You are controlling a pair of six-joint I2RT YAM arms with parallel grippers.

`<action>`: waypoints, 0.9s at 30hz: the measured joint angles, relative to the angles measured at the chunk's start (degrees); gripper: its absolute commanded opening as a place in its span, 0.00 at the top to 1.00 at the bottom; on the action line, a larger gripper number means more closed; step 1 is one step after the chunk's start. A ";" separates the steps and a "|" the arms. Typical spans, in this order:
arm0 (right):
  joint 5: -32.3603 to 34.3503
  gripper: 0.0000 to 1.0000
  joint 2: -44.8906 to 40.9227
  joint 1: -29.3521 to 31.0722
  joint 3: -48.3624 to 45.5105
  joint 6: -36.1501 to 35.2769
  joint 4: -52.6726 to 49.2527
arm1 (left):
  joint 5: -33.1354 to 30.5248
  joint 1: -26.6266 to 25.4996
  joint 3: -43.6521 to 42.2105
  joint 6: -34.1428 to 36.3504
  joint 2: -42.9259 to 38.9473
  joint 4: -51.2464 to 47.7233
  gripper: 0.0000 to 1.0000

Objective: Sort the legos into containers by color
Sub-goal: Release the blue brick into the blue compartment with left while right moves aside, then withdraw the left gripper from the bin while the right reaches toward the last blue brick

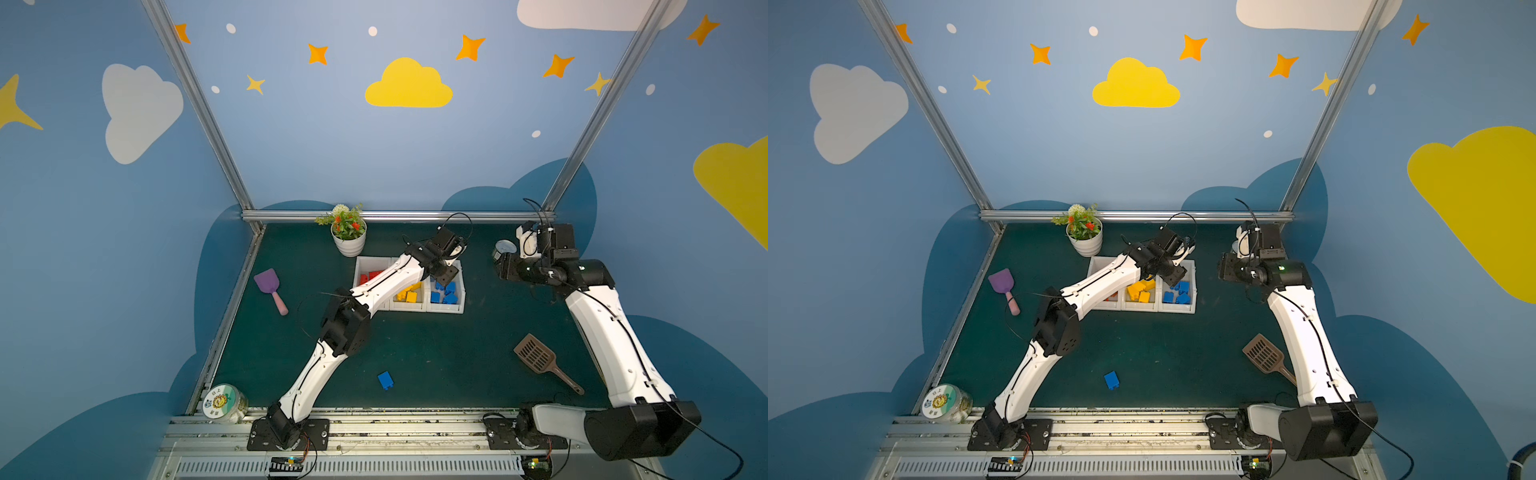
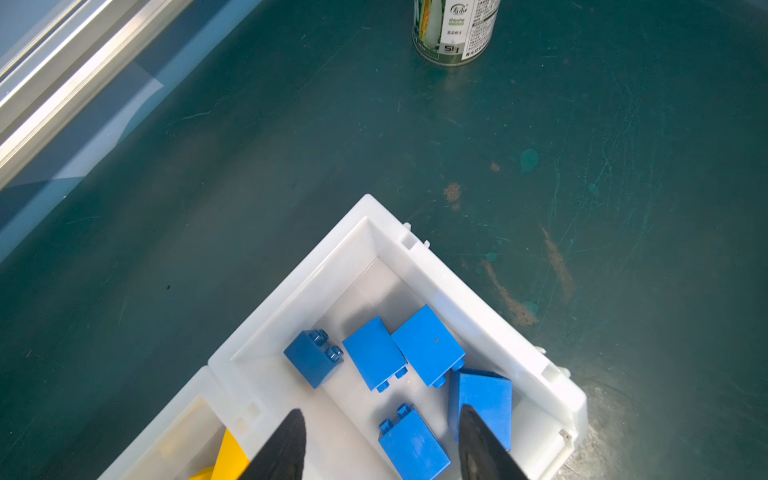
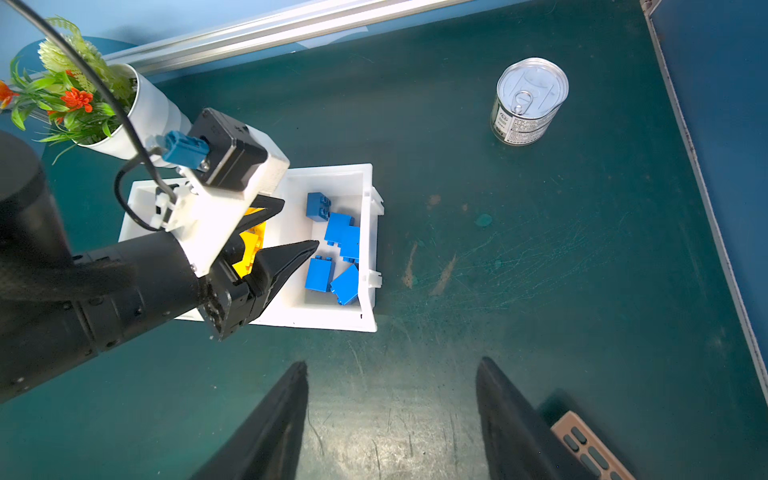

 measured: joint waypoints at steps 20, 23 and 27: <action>-1.73 0.36 0.61 7.17 -0.59 -3.82 0.31 | 1.25 6.25 -7.43 -3.50 -9.81 1.16 0.41; -1.68 0.36 2.29 12.68 -0.59 -5.88 0.28 | 1.07 9.73 -15.61 -4.55 -16.48 4.15 0.41; -2.08 0.35 6.49 20.13 -0.57 -7.93 -0.15 | 1.05 15.39 -26.47 -6.14 -24.48 8.20 0.41</action>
